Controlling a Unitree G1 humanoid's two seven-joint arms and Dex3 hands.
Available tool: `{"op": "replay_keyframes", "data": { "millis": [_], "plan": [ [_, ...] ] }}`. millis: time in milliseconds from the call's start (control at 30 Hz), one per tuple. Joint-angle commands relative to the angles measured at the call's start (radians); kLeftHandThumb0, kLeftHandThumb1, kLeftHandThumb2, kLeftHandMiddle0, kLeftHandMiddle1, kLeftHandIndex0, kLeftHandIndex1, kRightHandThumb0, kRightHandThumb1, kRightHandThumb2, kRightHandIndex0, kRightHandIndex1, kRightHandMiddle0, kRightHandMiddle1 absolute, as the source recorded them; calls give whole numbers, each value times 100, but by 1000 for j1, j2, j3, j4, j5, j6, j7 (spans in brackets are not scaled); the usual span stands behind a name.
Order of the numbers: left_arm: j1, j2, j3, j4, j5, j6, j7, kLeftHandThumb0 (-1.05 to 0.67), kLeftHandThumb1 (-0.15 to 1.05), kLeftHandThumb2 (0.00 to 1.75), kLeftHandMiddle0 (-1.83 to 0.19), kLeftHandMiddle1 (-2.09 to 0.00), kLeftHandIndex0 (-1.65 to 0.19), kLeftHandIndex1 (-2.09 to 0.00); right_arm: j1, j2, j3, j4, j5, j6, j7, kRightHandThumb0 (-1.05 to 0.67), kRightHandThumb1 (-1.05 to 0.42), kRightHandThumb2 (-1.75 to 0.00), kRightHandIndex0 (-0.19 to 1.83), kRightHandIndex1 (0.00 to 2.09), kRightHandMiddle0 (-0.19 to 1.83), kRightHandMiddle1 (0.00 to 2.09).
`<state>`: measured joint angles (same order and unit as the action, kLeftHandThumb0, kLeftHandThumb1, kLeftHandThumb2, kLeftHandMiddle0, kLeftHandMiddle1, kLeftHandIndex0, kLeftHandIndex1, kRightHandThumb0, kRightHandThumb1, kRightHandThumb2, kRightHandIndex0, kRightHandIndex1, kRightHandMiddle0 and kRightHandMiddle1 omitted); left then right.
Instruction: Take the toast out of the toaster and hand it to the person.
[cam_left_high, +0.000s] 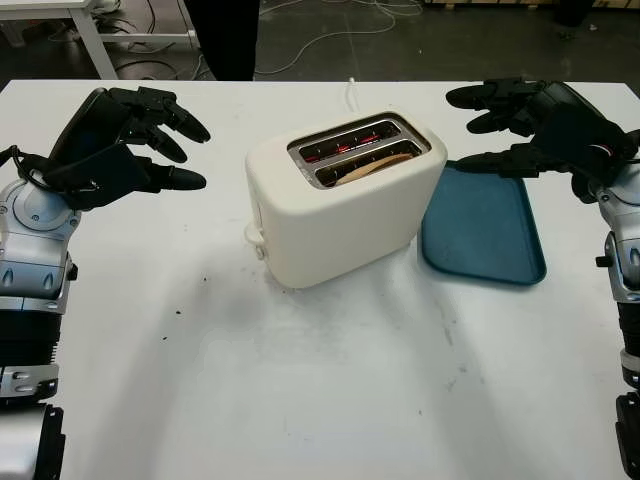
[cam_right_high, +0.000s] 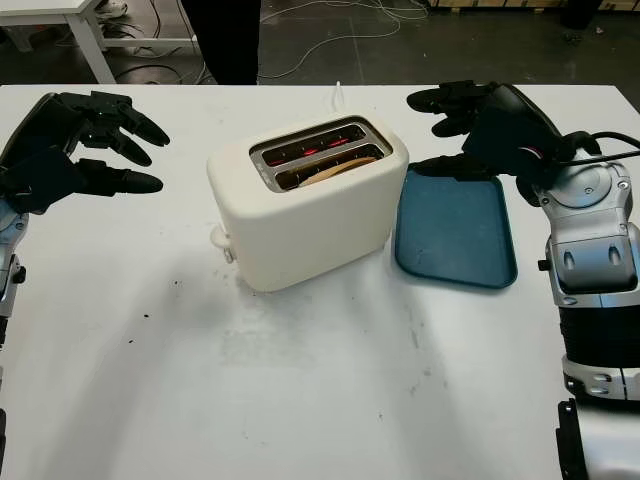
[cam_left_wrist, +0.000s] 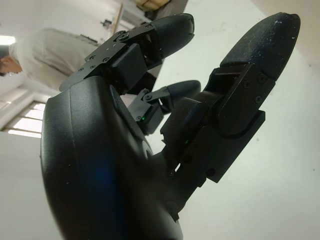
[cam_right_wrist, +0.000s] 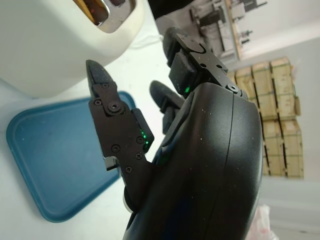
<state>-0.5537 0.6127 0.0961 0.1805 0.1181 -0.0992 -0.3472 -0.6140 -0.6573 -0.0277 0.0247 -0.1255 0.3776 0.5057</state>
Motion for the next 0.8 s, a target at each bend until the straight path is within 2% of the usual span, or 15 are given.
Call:
{"op": "replay_keyframes", "data": {
  "millis": [0, 767],
  "plan": [
    [4, 1, 1, 0, -7, -5, -5, -105, 60, 0, -87, -83, -84, -73, -4, 0, 1, -2, 9, -15, 4, -14, -78, 0, 15, 87, 53, 1],
    [6, -2, 2, 0, -7, -8, 0, -105, 60, 0, -88, -83, -85, -72, 1, 2, -9, 1, 25, -11, 5, -12, -79, 0, 12, 86, 52, 0]
  ]
}}
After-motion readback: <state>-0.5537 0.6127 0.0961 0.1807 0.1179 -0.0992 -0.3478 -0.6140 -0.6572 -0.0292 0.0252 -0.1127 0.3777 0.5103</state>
